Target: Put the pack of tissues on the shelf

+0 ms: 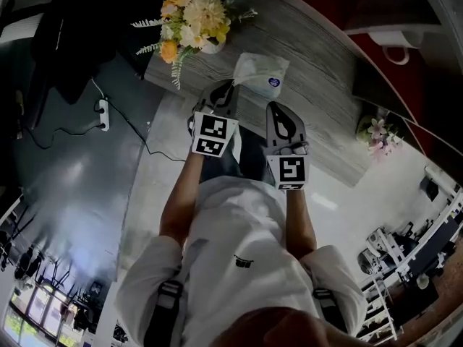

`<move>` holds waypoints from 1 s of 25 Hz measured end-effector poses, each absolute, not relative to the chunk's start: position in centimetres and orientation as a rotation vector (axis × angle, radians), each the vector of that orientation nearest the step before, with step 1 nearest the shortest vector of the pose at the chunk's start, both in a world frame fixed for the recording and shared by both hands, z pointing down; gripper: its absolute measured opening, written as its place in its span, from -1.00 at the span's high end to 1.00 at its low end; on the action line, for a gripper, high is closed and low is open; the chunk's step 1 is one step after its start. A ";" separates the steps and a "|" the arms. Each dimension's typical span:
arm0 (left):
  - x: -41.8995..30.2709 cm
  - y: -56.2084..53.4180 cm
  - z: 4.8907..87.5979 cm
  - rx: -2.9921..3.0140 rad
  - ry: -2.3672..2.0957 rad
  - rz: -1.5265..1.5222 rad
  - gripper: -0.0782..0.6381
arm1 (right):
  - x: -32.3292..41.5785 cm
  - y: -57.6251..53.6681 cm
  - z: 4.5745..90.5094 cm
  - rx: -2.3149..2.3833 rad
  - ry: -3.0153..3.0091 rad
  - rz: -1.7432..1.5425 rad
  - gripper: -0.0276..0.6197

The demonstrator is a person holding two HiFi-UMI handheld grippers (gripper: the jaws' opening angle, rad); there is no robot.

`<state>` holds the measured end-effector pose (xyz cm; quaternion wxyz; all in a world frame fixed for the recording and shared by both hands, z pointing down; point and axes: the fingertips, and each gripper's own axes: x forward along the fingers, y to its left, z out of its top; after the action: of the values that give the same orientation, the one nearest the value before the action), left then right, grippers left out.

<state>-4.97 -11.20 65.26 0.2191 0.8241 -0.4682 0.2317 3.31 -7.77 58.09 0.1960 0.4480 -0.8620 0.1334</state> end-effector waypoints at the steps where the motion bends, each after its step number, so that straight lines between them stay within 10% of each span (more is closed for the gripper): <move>1: -5.0 -11.1 64.8 2.284 -1.300 0.638 0.69 | 3.3 -7.8 57.7 1.263 -2.418 0.367 0.83; 25: -4.4 -10.7 54.6 2.392 -1.328 0.573 0.69 | 3.6 -7.1 48.5 1.363 -2.512 0.236 0.83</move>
<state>-4.37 -10.66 54.63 0.1725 0.8429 -0.4679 0.2021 3.57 -7.11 48.54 0.1364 0.4709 -0.8678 0.0816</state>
